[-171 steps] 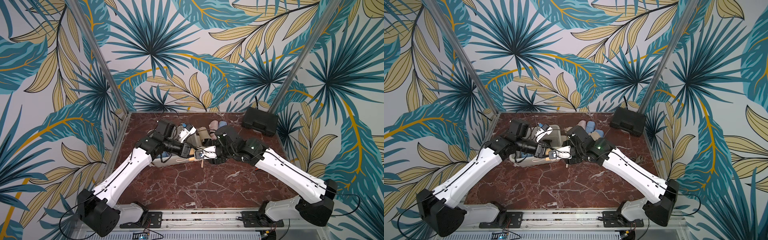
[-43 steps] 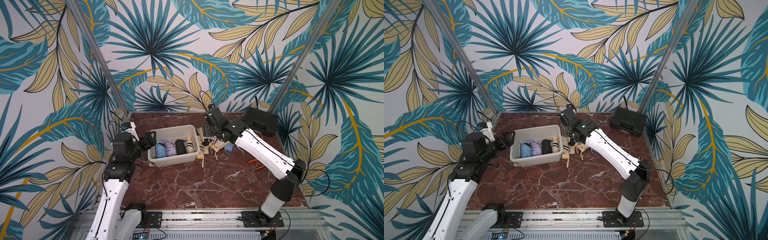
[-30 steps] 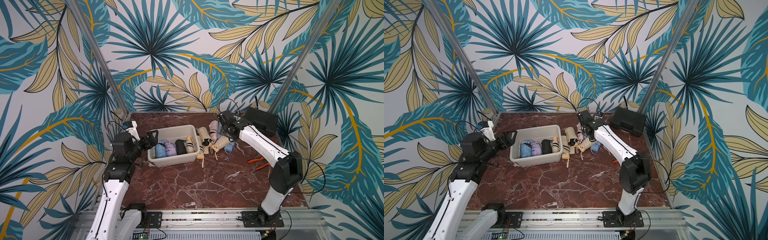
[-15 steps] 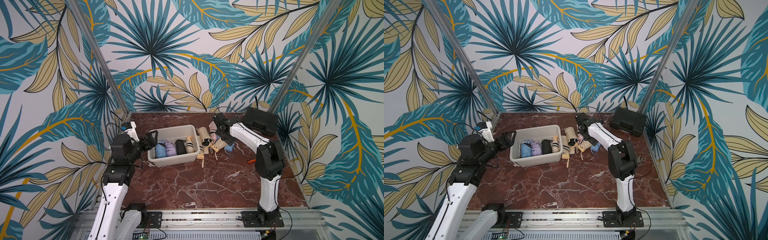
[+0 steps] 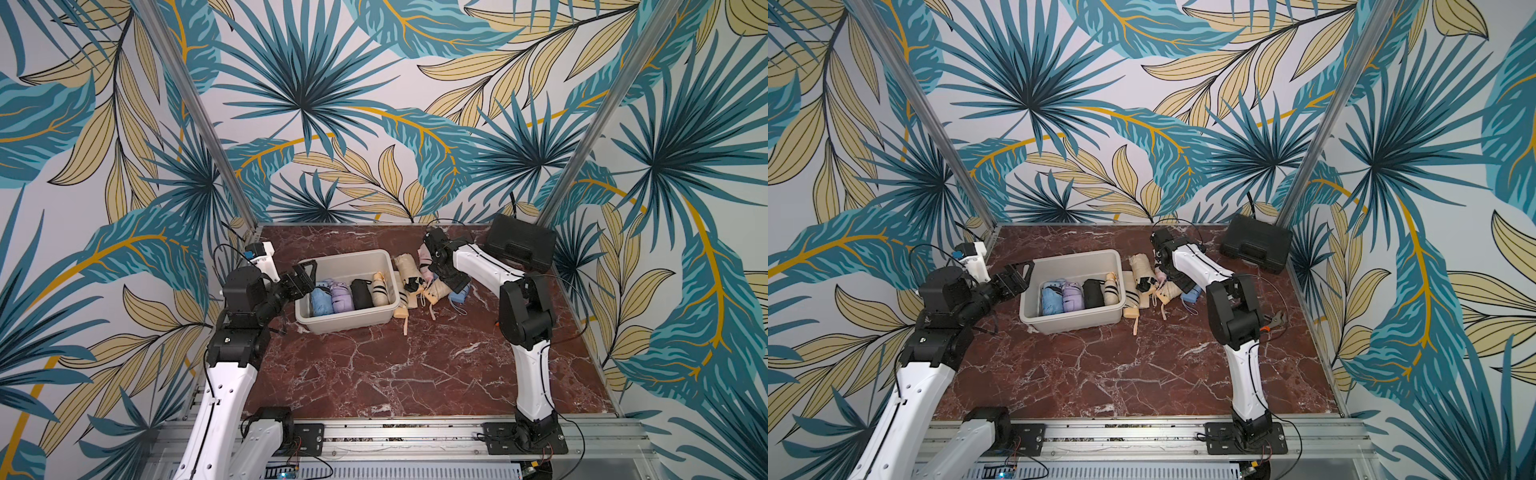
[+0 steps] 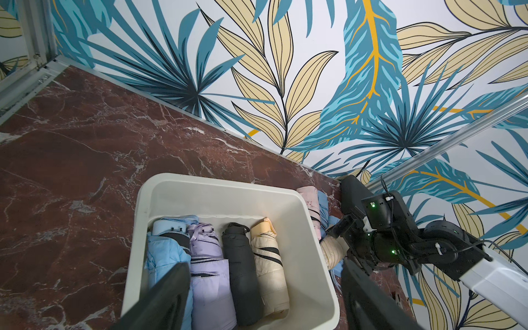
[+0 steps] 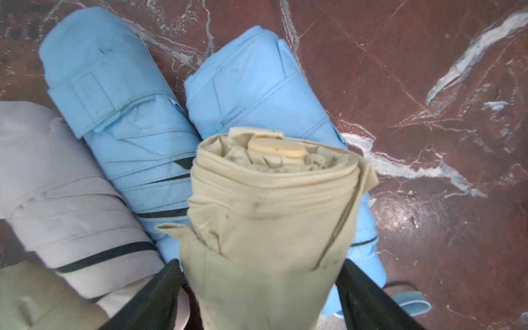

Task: Put the umbrella into the storage box
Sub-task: Pick up the umbrella from the center of the board.

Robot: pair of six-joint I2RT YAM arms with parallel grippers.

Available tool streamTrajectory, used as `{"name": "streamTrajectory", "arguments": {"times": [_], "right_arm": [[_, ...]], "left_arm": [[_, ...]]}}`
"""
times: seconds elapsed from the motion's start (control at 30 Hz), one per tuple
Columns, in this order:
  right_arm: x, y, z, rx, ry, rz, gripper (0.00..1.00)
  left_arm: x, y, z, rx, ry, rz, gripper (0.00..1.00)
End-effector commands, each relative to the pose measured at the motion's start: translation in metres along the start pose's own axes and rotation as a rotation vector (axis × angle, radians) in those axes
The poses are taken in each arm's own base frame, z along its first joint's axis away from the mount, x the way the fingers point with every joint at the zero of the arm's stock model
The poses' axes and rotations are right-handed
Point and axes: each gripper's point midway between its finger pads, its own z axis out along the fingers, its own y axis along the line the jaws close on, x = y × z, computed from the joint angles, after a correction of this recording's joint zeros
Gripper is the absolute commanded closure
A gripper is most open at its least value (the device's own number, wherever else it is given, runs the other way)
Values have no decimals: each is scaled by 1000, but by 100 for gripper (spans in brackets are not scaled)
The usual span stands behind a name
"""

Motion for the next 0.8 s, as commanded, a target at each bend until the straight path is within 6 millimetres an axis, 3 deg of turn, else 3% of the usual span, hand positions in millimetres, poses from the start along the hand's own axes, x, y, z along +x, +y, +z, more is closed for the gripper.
{"name": "streamTrajectory", "arguments": {"times": [0.0,0.2,0.4,0.6,0.77], "right_arm": [[3,-8,5,44,13,4,14],[4,-10,12,61,25,-7,23],[4,-8,6,40,44,-17,33],[-11,-1,-26,-53,33,-61,49],[-18,3,-59,-161,41,-48,58]], "left_arm": [[-13,-9,-4,26,-32,33,15],[-12,-13,-6,34,-18,47,21],[-16,-17,-13,34,-25,74,23],[-19,-25,-20,54,-23,96,24],[-15,-42,-14,144,43,77,26]]}}
